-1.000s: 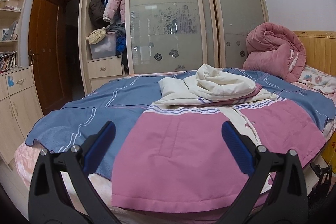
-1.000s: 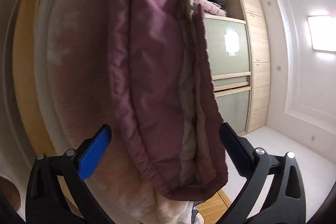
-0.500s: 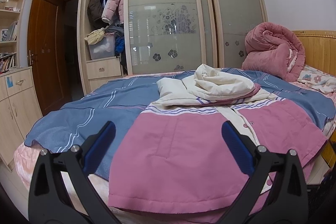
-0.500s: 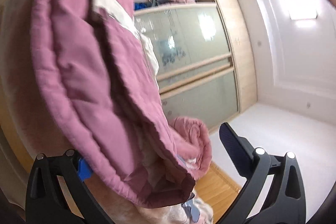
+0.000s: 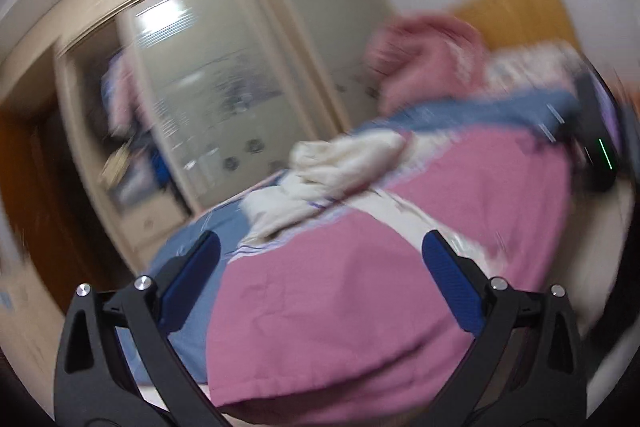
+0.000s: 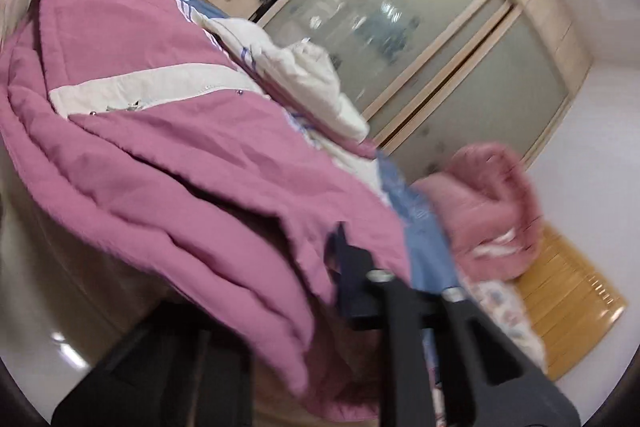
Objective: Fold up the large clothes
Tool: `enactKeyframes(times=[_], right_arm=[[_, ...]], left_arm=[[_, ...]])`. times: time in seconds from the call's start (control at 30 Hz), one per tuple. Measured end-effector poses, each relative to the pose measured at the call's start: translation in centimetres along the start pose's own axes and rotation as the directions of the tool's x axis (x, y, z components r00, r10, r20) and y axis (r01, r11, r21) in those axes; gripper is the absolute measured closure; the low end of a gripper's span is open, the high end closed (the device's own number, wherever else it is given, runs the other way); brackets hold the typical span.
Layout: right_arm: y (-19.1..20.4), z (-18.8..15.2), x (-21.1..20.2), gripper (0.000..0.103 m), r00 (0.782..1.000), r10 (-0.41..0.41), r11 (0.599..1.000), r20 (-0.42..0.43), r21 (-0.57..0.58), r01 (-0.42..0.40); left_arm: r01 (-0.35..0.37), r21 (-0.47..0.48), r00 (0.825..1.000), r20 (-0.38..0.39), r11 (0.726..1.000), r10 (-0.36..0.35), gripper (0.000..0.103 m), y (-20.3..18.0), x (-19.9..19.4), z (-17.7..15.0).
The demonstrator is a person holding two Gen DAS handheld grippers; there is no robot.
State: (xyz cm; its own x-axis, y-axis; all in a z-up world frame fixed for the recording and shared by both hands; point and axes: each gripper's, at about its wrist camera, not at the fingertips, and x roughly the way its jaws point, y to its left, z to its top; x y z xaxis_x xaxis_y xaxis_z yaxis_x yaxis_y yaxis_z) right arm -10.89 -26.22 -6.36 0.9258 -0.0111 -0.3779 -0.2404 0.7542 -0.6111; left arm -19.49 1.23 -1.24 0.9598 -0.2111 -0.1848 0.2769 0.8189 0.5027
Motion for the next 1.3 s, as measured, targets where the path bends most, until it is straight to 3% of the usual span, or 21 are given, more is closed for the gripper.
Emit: enactKeyframes(times=[0.1,0.17,0.3,0.5,0.6,0.67,0.7,0.73,0.8,0.87,1.0,1.3], right_arm=[[-1.6,1.5,0.2,0.096,0.996,0.085,0.991,-0.009,0.109,-0.083],[-2.8,2.9,0.2,0.096,0.994,0.106,0.978,0.010,0.178,-0.106],[-5.0,4.3,-1.2,0.096,0.989,0.132,0.950,0.062,0.275,-0.144],[-7.4,6.1,-0.8,0.096,0.984,0.131,0.923,0.117,0.347,-0.164],[-8.2,6.4,-0.5,0.096,0.982,0.131,0.909,0.133,0.379,-0.172],[-8.5,6.5,-0.4,0.096,0.981,0.133,0.899,0.141,0.400,-0.179],[-8.5,6.5,-0.3,0.096,0.981,0.129,0.898,0.143,0.403,-0.176],[-8.5,6.4,-0.3,0.096,0.982,0.125,0.898,0.144,0.404,-0.174],[-8.5,6.2,0.0,0.096,0.981,0.128,0.892,0.143,0.416,-0.177],[-8.5,5.8,0.1,0.096,0.982,0.126,0.886,0.139,0.429,-0.174],[-8.1,5.0,0.6,0.096,0.984,0.131,0.878,0.121,0.446,-0.172],[-7.9,4.2,0.3,0.096,0.986,0.115,0.851,0.124,0.499,-0.162]], left_arm=[[0.038,0.149,0.998,-0.051,0.988,-0.030,0.002,-2.4,-0.2,-1.2],[0.048,0.200,0.997,-0.076,0.979,-0.033,0.002,-3.2,-0.3,-2.0],[0.089,0.264,0.992,-0.114,0.960,-0.060,0.002,-4.1,-0.2,-2.7],[0.062,0.386,0.987,-0.161,0.921,0.001,0.002,-4.8,3.0,-3.6],[0.049,0.379,0.985,-0.172,0.924,0.018,0.002,-4.0,4.6,-3.3],[0.045,0.374,0.981,-0.190,0.926,0.029,0.006,-3.6,5.9,-3.2],[0.041,0.376,0.974,-0.222,0.926,0.047,0.019,-3.3,7.1,-3.3],[0.043,0.367,0.967,-0.248,0.929,0.054,0.056,-3.2,7.7,-3.3],[0.034,0.291,0.952,-0.302,0.956,0.058,0.092,-1.8,9.1,-3.0],[0.078,0.203,0.946,-0.324,0.976,-0.008,0.094,-0.6,9.4,-2.5],[0.025,0.074,0.947,-0.322,0.997,0.000,0.095,0.9,9.4,-1.8],[-0.054,-0.122,0.962,-0.272,0.991,0.019,0.096,2.8,9.0,-0.5]])
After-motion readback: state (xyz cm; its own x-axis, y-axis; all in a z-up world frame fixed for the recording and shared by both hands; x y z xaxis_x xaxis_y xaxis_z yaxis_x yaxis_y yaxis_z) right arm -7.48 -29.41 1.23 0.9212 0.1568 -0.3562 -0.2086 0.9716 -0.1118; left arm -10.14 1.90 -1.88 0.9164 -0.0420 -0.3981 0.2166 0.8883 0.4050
